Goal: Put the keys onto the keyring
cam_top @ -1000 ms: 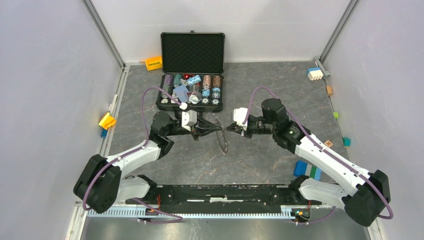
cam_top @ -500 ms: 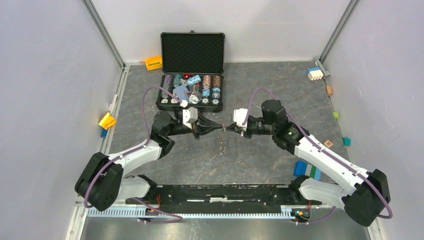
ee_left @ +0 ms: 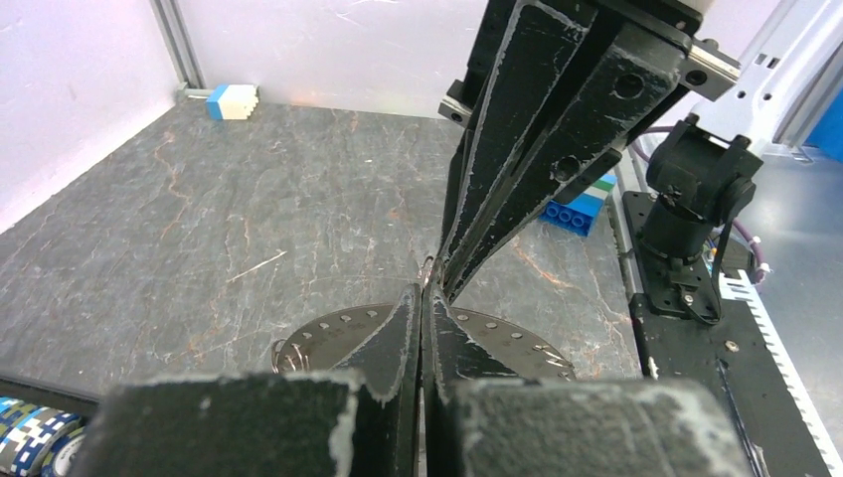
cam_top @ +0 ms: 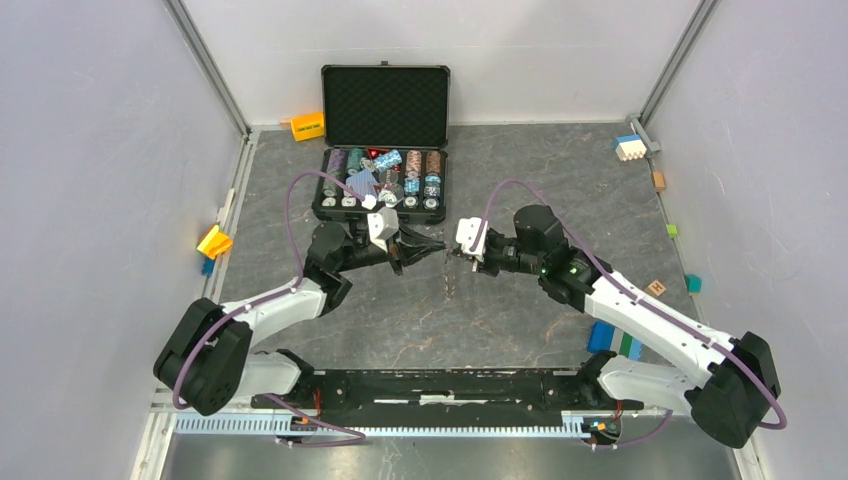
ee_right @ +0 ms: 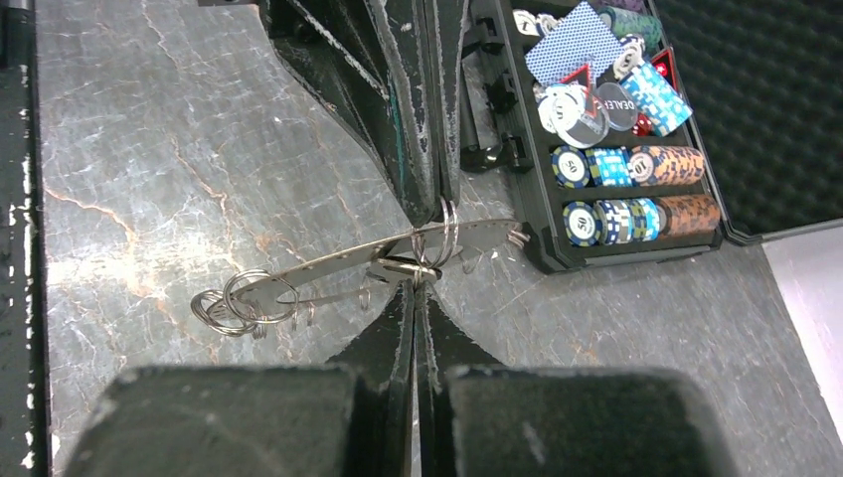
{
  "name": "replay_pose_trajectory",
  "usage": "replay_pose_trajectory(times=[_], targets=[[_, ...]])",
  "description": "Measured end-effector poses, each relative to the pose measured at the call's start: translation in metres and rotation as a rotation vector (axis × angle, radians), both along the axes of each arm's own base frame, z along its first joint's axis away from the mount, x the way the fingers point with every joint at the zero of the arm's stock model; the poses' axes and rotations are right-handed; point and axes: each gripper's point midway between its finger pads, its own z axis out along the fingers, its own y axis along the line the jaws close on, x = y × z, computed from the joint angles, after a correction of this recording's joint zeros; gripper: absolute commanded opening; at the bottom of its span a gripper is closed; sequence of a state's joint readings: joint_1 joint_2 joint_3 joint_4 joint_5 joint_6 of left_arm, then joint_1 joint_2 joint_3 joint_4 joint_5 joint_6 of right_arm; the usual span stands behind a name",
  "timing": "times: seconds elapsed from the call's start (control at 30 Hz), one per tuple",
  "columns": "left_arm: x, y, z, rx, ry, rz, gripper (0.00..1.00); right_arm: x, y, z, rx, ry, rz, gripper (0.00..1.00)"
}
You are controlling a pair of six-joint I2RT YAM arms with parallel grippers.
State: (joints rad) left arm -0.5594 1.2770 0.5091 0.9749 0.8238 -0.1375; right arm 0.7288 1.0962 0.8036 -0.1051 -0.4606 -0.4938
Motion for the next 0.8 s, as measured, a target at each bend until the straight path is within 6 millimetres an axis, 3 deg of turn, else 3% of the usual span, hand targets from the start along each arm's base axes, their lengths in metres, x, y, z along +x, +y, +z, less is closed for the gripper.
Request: replay_pose_trajectory(times=[0.1,0.27,0.37,0.63,0.8], targets=[[0.003,0.000,-0.001,-0.001,0.005,0.017,0.02,0.003,0.000,-0.001,-0.012,-0.012,-0.025,0.05],[0.006,0.001,-0.001,-0.002,0.008,0.030,0.02,0.002,0.002,-0.002,-0.015,-0.013,-0.029,0.33],[0.006,0.001,-0.001,-0.002,0.002,0.032,0.02,0.000,0.002,-0.001,-0.015,-0.021,-0.022,0.43],[-0.005,0.000,-0.006,0.018,-0.026,-0.030,0.02,-0.010,-0.009,0.018,0.033,-0.064,0.001,0.35],[-0.015,-0.001,-0.011,0.035,-0.052,-0.083,0.02,-0.011,-0.008,0.017,0.045,-0.033,0.024,0.36]])
